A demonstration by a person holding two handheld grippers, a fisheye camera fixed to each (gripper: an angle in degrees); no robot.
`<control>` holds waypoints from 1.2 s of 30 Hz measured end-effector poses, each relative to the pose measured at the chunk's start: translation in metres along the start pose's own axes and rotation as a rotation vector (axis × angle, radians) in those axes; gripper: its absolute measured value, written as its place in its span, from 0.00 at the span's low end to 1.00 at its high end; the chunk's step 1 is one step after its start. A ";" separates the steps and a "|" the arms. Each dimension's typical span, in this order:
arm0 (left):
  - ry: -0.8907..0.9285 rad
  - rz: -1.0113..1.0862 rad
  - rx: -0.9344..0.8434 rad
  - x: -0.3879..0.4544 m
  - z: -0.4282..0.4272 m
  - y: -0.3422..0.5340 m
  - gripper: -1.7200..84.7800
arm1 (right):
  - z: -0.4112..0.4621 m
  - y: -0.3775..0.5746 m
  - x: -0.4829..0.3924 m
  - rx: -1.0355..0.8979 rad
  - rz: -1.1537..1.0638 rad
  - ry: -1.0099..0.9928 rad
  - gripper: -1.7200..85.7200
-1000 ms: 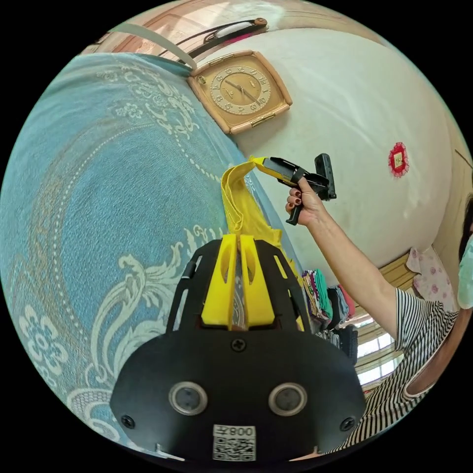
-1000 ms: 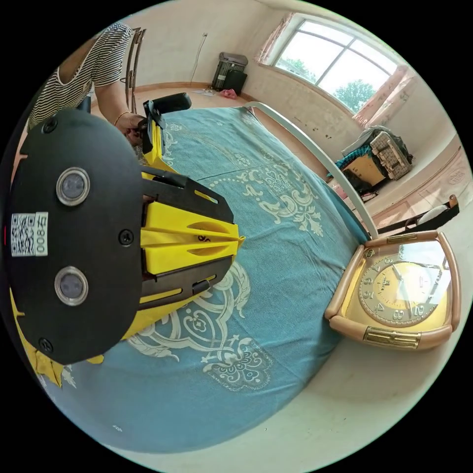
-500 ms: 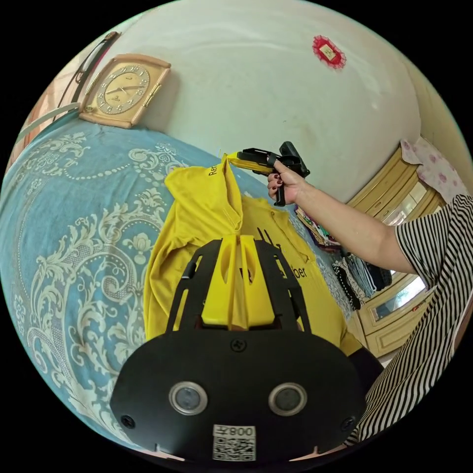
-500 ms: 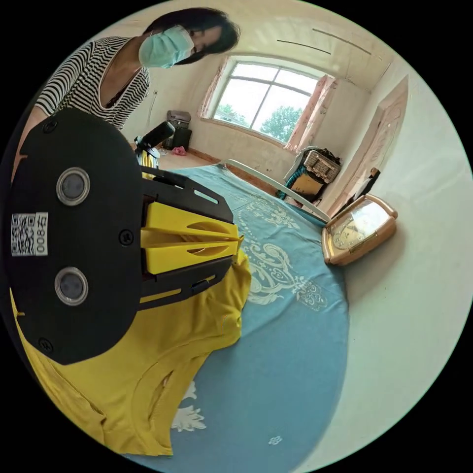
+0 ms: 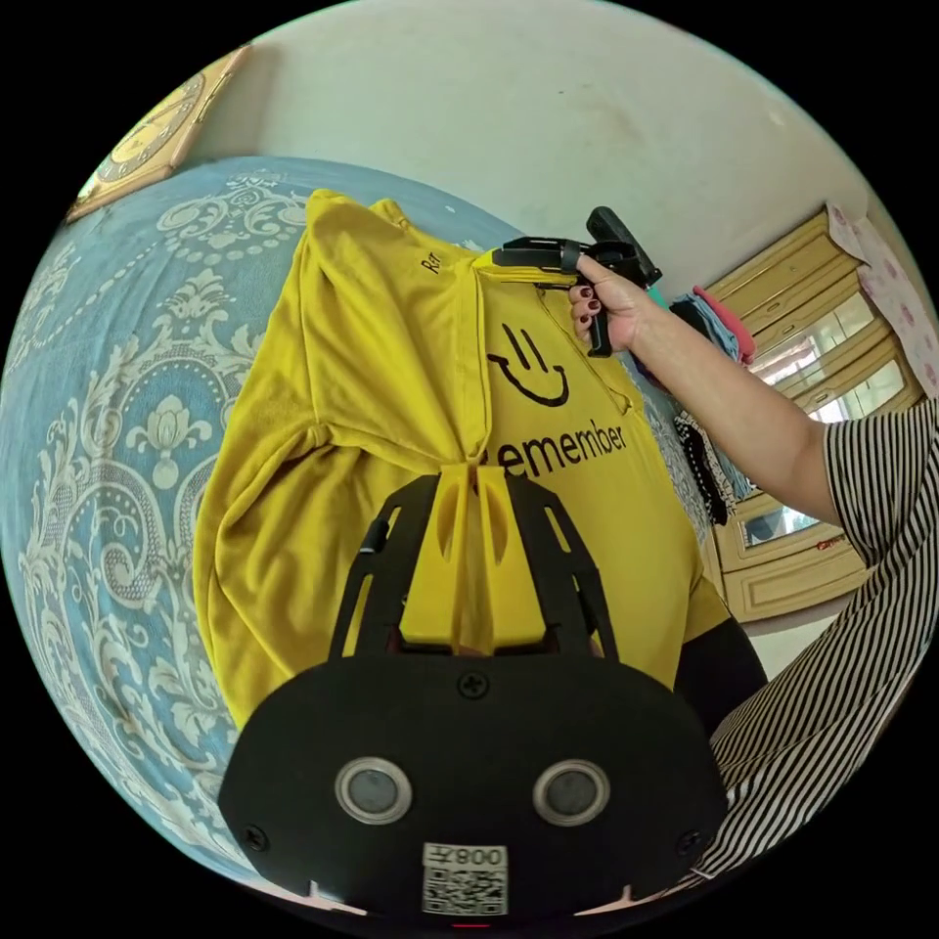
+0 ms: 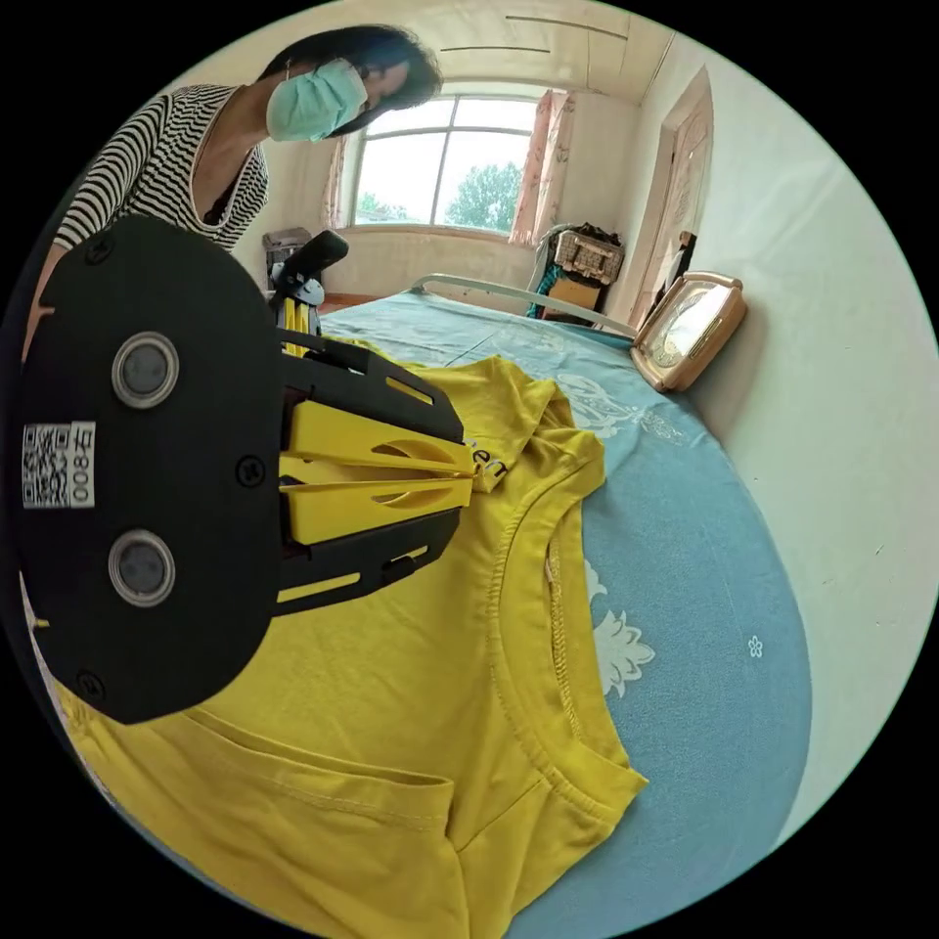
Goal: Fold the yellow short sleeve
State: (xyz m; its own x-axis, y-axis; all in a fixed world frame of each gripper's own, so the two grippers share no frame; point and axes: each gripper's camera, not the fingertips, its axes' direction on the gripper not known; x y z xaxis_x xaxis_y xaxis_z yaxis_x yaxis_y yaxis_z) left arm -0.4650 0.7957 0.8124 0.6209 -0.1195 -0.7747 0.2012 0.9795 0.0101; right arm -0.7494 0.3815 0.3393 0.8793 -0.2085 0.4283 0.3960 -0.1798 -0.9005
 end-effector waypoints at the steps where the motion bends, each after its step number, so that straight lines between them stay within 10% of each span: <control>1: 0.023 0.002 0.000 0.000 0.001 -0.002 0.06 | 0.000 -0.001 -0.001 -0.009 0.012 0.045 0.03; 21: 0.221 -0.385 0.265 -0.094 -0.024 0.028 0.07 | 0.150 -0.083 -0.206 -0.165 -0.642 0.619 0.08; 36: 0.163 -0.508 0.543 -0.117 -0.083 0.088 0.03 | 0.127 -0.123 -0.181 -0.109 -0.482 0.236 0.02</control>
State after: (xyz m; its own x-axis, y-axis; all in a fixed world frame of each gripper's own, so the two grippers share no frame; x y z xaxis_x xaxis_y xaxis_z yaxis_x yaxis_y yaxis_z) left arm -0.5828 0.9098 0.8519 0.2412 -0.4681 -0.8501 0.8032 0.5879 -0.0958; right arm -0.9236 0.5637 0.3626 0.5166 -0.2859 0.8070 0.6984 -0.4045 -0.5904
